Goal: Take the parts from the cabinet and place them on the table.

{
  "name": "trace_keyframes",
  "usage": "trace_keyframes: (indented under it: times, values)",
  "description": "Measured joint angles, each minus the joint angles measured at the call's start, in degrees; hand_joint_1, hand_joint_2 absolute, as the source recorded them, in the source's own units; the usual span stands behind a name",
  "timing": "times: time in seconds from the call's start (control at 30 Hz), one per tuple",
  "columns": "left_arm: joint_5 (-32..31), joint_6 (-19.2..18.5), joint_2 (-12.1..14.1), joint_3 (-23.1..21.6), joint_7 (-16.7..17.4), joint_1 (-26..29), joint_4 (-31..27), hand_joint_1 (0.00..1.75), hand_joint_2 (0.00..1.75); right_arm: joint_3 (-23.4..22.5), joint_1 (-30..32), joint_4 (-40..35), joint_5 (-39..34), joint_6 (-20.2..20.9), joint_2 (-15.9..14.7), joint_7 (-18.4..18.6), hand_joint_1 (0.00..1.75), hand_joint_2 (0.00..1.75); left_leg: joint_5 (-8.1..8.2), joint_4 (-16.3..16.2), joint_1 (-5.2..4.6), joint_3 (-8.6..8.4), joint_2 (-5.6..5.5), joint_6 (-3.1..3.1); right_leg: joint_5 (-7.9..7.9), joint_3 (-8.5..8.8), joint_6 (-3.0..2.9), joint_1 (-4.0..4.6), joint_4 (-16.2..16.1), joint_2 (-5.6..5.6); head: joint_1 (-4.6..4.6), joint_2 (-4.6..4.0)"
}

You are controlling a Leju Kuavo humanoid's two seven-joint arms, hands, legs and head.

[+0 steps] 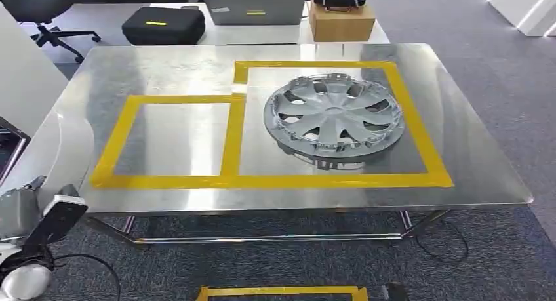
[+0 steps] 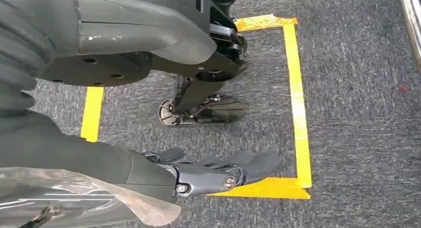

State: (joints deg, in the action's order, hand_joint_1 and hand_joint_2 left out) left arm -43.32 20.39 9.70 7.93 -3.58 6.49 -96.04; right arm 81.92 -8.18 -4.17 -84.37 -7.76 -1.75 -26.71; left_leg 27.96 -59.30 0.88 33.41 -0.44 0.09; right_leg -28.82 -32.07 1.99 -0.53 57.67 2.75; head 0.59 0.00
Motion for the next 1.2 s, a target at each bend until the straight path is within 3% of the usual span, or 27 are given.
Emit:
trace_keyframes:
  times: [0.3,0.4,0.53,0.67,0.73,0.83,0.87,1.03,1.2]
  values:
    - [-0.53,0.0,0.94,1.71,0.42,0.27,1.03,1.75,1.75,0.96,-0.09,-0.33,1.07,-0.53,0.04,1.07,0.0,1.75,-0.01,0.04,0.07,0.01,0.0,-0.02,-0.05,0.02,-0.08,0.05,0.04,0.01,-0.04,0.0]
    - [-1.03,-0.48,2.42,4.46,-0.26,0.8,2.19,1.75,1.75,2.14,-0.19,-0.65,2.47,-1.64,0.37,2.23,0.0,1.75,-0.01,0.04,0.07,0.01,0.01,-0.02,-0.05,-0.02,-0.08,0.05,0.04,0.04,0.0,0.0]
    - [-3.82,-2.75,5.08,8.8,-1.07,-0.89,7.4,1.75,1.75,3.37,-0.96,-1.4,3.32,-1.95,0.55,3.28,0.0,1.75,-0.03,0.04,0.07,0.0,0.01,-0.05,-0.09,-0.04,-0.14,0.06,0.05,-0.04,0.0,0.0]
    - [-9.94,-5.67,7.92,9.88,0.0,-4.42,14.17,1.75,1.75,4.22,-1.3,-1.62,3.76,-2.05,0.55,4.26,0.0,1.75,-0.07,0.02,0.08,-0.09,0.0,-0.09,-0.09,-0.53,-0.15,0.09,0.1,-0.06,-0.02,0.0]
    - [-18.06,-7.17,8.76,8.03,1.51,-10.33,20.37,1.75,1.75,4.24,-1.22,-1.62,3.58,-1.79,-0.18,4.59,0.0,1.75,-0.14,0.02,0.06,-0.03,-0.37,-0.05,-0.13,-0.78,-0.16,0.05,0.09,-0.49,0.0,0.0]
    - [-22.77,-5.79,8.65,2.68,4.26,-19.63,29.8,1.75,1.75,4.48,-1.46,-1.62,3.54,-0.24,-1.33,4.35,0.0,1.75,-0.28,0.03,0.04,0.07,-0.8,-0.08,-0.09,-0.55,-0.14,0.03,0.11,-0.88,0.0,0.0]
    - [-23.39,-5.49,8.55,0.84,4.68,-21.92,32.27,1.75,1.75,4.66,-1.48,-1.6,3.54,-0.11,-1.57,4.24,0.0,1.75,-0.34,0.02,0.04,0.1,-0.79,-0.06,-0.01,0.09,-0.11,0.02,0.14,-0.82,-0.04,0.0]
    - [-24.44,-4.55,7.67,-5.19,5.14,-28.29,39.64,1.75,1.75,5.25,-1.33,-1.55,3.63,-0.18,-2.32,4.15,0.0,1.75,-0.42,-0.01,0.0,0.15,-0.45,-0.1,0.17,-0.12,-0.07,-0.02,0.13,-0.43,-0.04,0.0]
    - [-24.77,-4.55,6.67,-10.01,5.22,-32.56,44.05,1.75,1.75,6.01,-1.67,-1.55,4.09,-0.28,-2.6,4.79,0.0,1.75,-0.42,-0.01,0.01,0.14,-0.45,-0.11,0.17,-0.12,-0.07,0.01,0.13,-0.41,-0.04,0.0]
